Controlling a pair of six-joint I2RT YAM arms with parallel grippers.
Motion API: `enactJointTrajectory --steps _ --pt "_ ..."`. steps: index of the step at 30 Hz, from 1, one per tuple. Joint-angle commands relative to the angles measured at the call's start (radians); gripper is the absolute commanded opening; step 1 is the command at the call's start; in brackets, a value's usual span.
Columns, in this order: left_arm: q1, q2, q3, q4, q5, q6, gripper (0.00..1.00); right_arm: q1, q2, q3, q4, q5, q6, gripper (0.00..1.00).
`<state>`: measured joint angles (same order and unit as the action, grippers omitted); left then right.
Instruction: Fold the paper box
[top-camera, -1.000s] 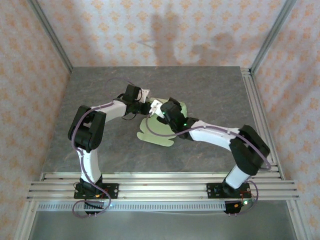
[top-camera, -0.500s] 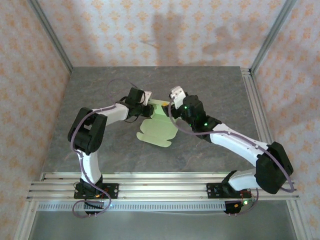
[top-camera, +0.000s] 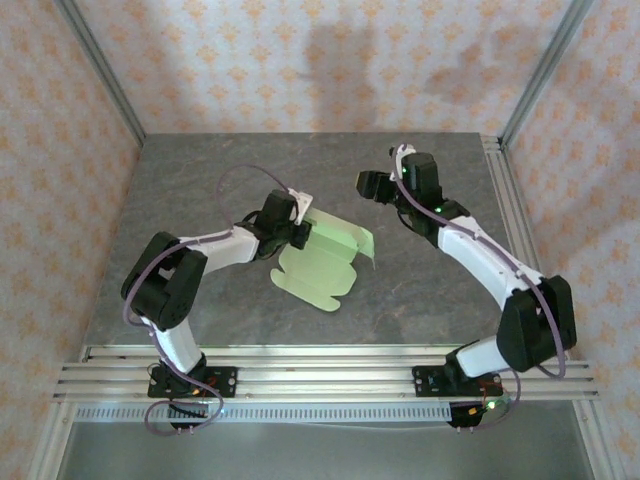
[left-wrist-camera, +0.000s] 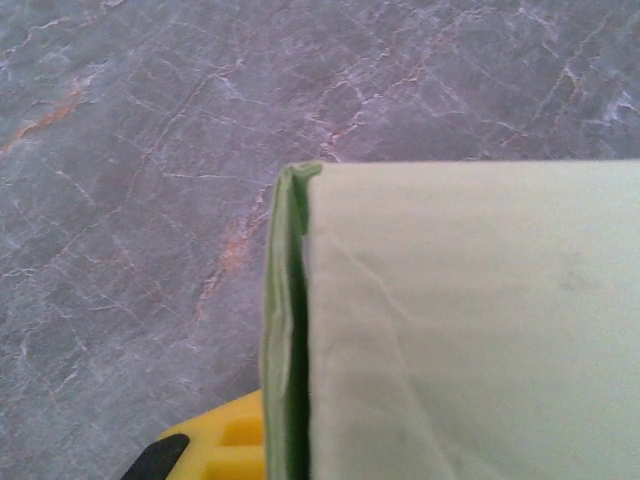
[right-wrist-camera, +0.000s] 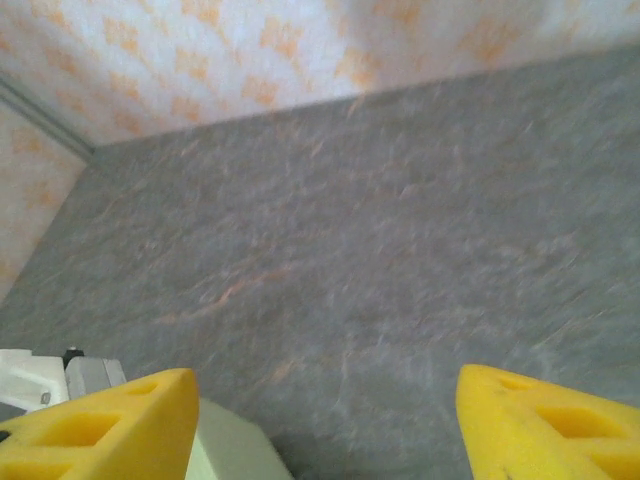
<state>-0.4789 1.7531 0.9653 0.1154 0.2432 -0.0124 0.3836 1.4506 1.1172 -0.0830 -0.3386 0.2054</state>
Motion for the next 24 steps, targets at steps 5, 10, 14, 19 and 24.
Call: enactJointTrajectory --steps 5,10,14,19,24 --pt "-0.024 -0.036 -0.076 0.160 -0.051 0.006 0.04 -0.014 0.144 0.078 -0.118 -0.359 0.073 0.64" --pt "-0.031 -0.014 -0.078 0.176 -0.037 0.003 0.05 -0.013 0.240 0.109 -0.108 -0.481 0.065 0.62" --pt "-0.033 -0.006 -0.082 0.181 -0.030 0.007 0.05 -0.005 0.307 0.146 -0.103 -0.572 0.062 0.62" --pt "-0.036 0.014 -0.068 0.171 -0.028 0.005 0.05 0.023 0.385 0.203 -0.123 -0.567 0.044 0.62" --pt "-0.036 0.032 -0.056 0.168 -0.024 -0.009 0.07 0.031 0.462 0.242 -0.129 -0.565 0.049 0.61"
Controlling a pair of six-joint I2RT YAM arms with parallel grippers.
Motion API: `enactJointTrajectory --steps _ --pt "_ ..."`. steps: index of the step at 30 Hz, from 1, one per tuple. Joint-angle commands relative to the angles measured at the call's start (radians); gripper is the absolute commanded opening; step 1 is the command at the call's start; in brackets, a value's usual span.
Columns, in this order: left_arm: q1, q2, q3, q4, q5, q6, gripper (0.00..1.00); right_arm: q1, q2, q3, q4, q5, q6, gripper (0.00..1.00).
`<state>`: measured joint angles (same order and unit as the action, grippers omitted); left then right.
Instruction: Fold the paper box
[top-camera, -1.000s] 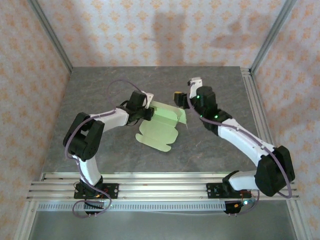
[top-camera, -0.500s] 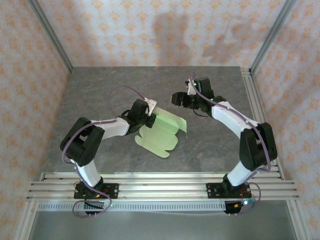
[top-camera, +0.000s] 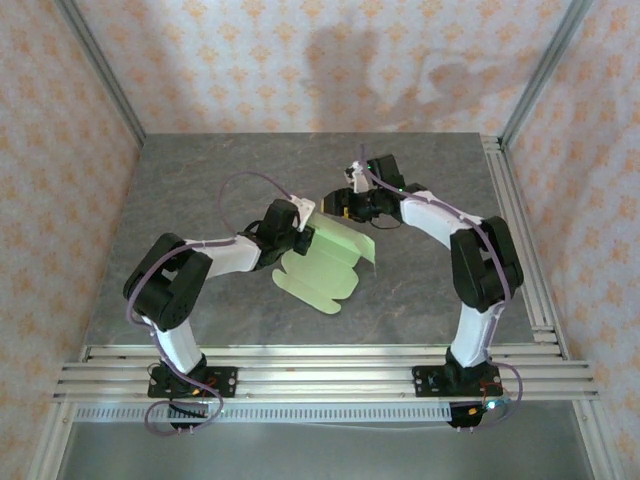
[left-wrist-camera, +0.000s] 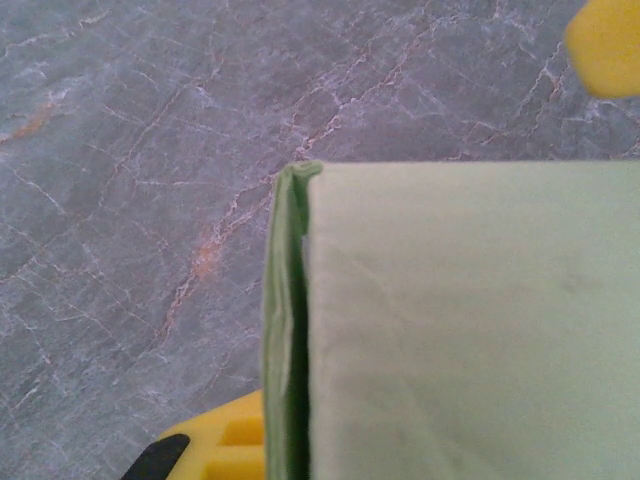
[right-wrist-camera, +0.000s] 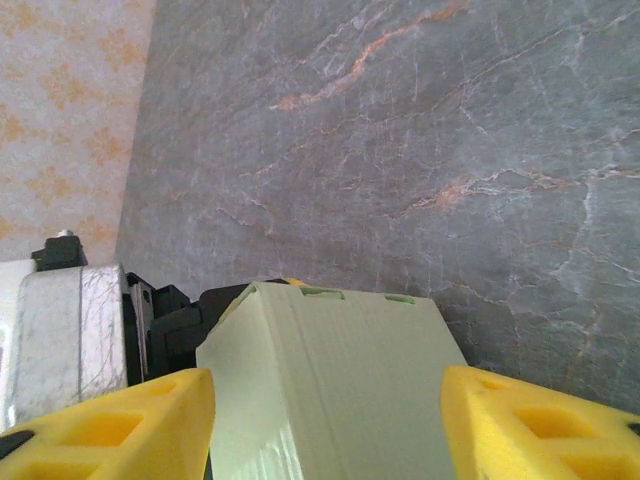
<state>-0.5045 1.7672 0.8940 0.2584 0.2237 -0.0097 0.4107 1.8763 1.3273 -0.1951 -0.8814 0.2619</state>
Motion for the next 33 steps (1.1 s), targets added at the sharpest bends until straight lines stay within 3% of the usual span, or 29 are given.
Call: enactJointTrajectory --steps 1,8,18,33 --pt "-0.011 0.023 0.017 0.025 -0.006 -0.015 0.08 0.005 0.051 0.038 -0.021 -0.022 -0.009 0.60" --pt "-0.011 0.048 0.016 0.046 -0.012 -0.044 0.14 0.010 0.098 0.023 -0.016 -0.021 -0.011 0.60" --pt "-0.011 0.035 -0.025 0.092 -0.045 -0.067 0.32 0.010 0.098 0.006 -0.052 0.020 -0.043 0.57" --pt "-0.009 0.025 -0.076 0.145 -0.069 -0.095 0.27 0.013 0.080 -0.022 -0.060 0.052 -0.050 0.56"
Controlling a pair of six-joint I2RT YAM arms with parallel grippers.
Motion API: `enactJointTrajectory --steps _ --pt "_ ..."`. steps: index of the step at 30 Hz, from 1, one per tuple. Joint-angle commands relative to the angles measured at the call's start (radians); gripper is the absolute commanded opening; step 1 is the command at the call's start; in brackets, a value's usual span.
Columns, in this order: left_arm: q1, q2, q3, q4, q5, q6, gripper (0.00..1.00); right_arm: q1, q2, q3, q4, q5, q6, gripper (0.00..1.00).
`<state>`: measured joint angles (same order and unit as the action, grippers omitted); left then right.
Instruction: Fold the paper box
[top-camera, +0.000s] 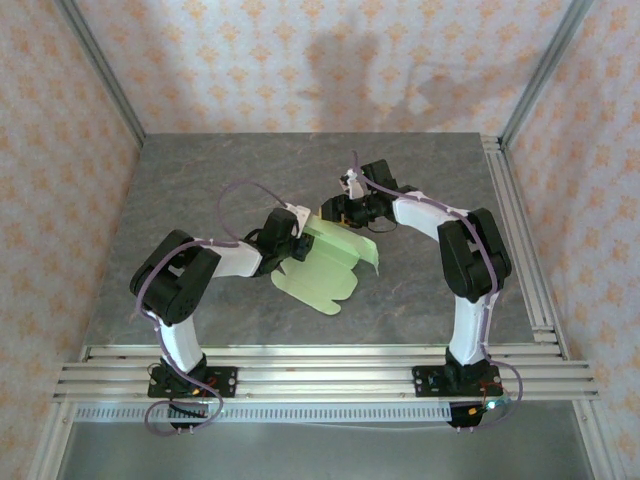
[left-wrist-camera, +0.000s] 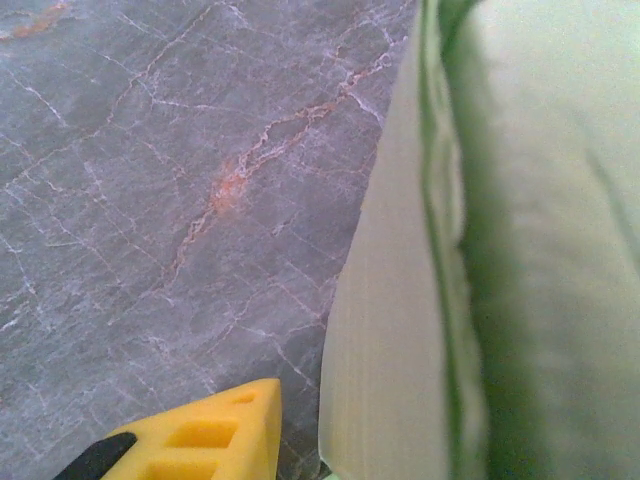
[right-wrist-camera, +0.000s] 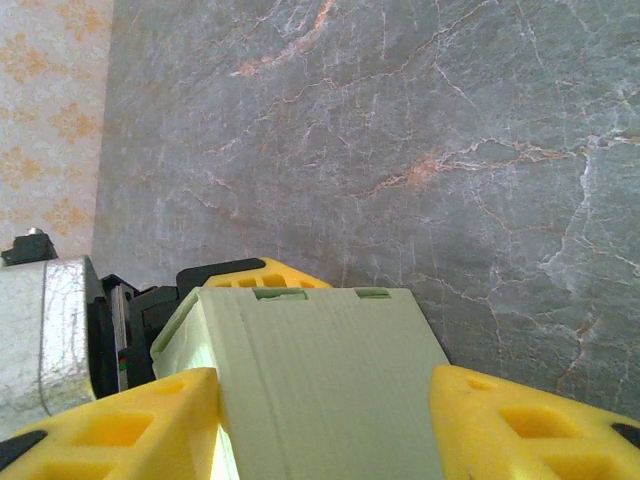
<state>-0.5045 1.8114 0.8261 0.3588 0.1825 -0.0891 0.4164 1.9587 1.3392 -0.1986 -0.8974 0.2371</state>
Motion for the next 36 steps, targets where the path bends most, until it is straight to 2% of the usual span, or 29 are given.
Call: enactJointTrajectory --steps 1,6,13,15,18,26,36 --pt "-0.009 -0.021 -0.005 0.046 -0.027 -0.016 0.27 0.008 -0.003 -0.035 -0.056 0.069 -0.024 0.56" --pt "-0.011 -0.027 -0.005 0.064 -0.019 -0.012 0.24 0.008 -0.004 -0.040 -0.039 0.060 -0.010 0.56" --pt "-0.009 -0.044 -0.021 0.065 -0.018 -0.014 0.15 0.004 0.004 -0.026 -0.075 0.093 -0.025 0.56" --pt "-0.010 -0.052 -0.027 0.067 -0.019 -0.016 0.15 0.004 0.006 -0.023 -0.075 0.091 -0.024 0.56" --pt "-0.009 -0.060 -0.050 0.098 -0.016 -0.012 0.22 0.004 0.006 -0.024 -0.069 0.085 -0.020 0.56" --pt "-0.011 -0.081 -0.154 0.274 -0.046 -0.029 0.21 -0.002 0.007 -0.028 -0.059 0.086 -0.009 0.56" --pt "-0.009 -0.059 -0.103 0.255 -0.041 -0.018 0.19 -0.001 0.006 -0.040 -0.047 0.065 0.000 0.55"
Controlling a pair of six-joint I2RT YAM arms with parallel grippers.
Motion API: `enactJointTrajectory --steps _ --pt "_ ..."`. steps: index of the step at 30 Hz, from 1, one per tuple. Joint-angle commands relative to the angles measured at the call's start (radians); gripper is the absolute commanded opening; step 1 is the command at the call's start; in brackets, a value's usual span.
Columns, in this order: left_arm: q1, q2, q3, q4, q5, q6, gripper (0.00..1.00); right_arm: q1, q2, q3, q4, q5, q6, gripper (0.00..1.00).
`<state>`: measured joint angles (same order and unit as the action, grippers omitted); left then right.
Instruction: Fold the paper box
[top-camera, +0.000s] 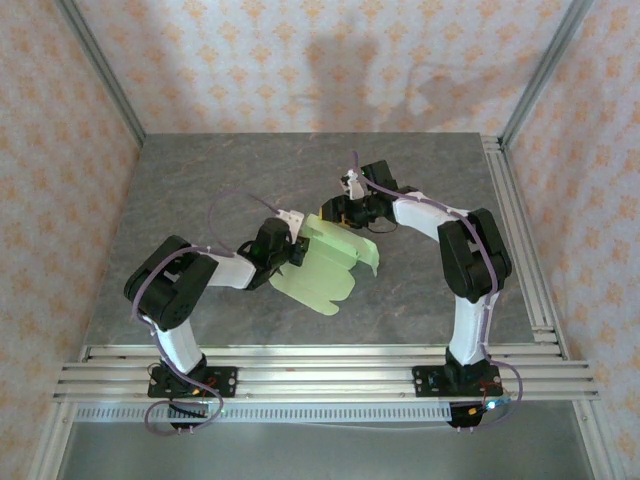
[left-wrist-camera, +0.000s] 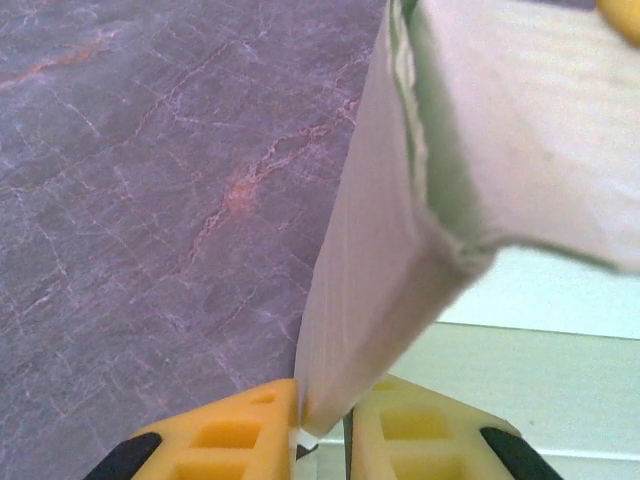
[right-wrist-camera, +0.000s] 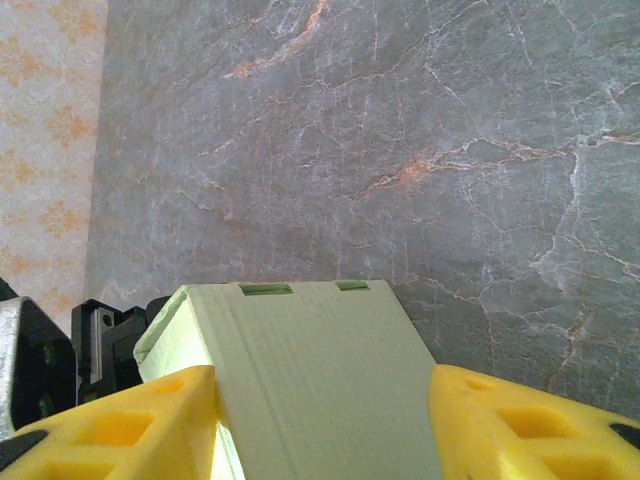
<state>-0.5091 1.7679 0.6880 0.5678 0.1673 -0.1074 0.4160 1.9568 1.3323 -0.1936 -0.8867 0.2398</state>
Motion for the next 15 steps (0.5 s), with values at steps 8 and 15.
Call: enactJointTrajectory --steps 8,15 --pt "-0.004 0.001 0.061 0.035 -0.012 -0.008 0.17 -0.001 0.013 -0.035 -0.051 0.048 0.000 0.55" --pt "-0.004 0.033 0.089 0.023 0.002 -0.017 0.18 -0.001 0.019 -0.028 -0.047 0.036 0.006 0.55"
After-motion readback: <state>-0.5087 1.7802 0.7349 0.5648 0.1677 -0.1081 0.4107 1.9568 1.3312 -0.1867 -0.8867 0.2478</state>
